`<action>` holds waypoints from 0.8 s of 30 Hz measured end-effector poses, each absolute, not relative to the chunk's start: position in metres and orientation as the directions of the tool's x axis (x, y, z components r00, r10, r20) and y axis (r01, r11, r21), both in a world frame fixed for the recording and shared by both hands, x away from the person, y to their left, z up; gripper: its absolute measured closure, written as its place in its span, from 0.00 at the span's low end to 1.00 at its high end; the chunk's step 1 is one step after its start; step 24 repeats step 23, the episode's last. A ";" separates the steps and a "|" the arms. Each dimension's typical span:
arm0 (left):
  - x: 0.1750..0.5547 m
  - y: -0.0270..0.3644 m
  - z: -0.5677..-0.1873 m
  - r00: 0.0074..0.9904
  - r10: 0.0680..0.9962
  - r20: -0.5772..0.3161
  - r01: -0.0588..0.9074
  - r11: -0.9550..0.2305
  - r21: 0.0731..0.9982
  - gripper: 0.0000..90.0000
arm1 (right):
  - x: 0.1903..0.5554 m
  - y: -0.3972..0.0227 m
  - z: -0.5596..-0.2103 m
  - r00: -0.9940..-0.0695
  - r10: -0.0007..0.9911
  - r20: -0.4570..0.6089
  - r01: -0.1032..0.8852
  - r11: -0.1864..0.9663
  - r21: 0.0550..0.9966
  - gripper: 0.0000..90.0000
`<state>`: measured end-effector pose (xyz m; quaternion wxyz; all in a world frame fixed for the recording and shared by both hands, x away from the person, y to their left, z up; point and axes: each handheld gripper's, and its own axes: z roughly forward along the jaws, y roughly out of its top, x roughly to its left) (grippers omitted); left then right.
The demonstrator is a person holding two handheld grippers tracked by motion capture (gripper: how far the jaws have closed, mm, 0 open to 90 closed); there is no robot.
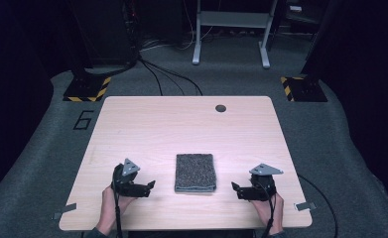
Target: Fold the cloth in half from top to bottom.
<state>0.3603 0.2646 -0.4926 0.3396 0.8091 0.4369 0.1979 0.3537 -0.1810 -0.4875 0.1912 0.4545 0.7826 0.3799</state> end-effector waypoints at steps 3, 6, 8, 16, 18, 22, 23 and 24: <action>0.357 0.283 -0.505 0.501 0.865 0.004 0.614 -0.359 0.703 0.06 | 0.350 -0.195 -0.496 -0.477 0.877 0.050 0.590 0.278 0.758 0.10; 0.355 0.298 -0.514 0.464 0.886 0.001 0.638 -0.335 0.693 0.05 | 0.347 -0.210 -0.506 -0.429 0.903 0.038 0.616 0.261 0.743 0.09; 0.355 0.308 -0.522 0.426 0.905 -0.001 0.649 -0.305 0.697 0.05 | 0.347 -0.219 -0.512 -0.403 0.915 0.033 0.626 0.249 0.739 0.10; 0.353 0.321 -0.531 0.384 0.923 0.005 0.635 -0.269 0.724 0.04 | 0.350 -0.248 -0.528 -0.320 0.947 0.027 0.642 0.196 0.741 0.09; 0.354 0.322 -0.531 0.385 0.923 0.009 0.633 -0.271 0.725 0.04 | 0.350 -0.248 -0.529 -0.307 0.952 0.021 0.648 0.193 0.737 0.08; 0.355 0.322 -0.531 0.385 0.923 0.006 0.636 -0.270 0.723 0.03 | 0.352 -0.245 -0.530 -0.300 0.954 -0.002 0.654 0.207 0.727 0.04; 0.355 0.322 -0.531 0.385 0.923 0.006 0.636 -0.270 0.723 0.02 | 0.352 -0.245 -0.530 -0.300 0.954 -0.001 0.657 0.207 0.725 0.04; 0.355 0.322 -0.531 0.385 0.923 0.006 0.636 -0.270 0.723 0.02 | 0.352 -0.245 -0.530 -0.300 0.954 -0.001 0.657 0.207 0.725 0.04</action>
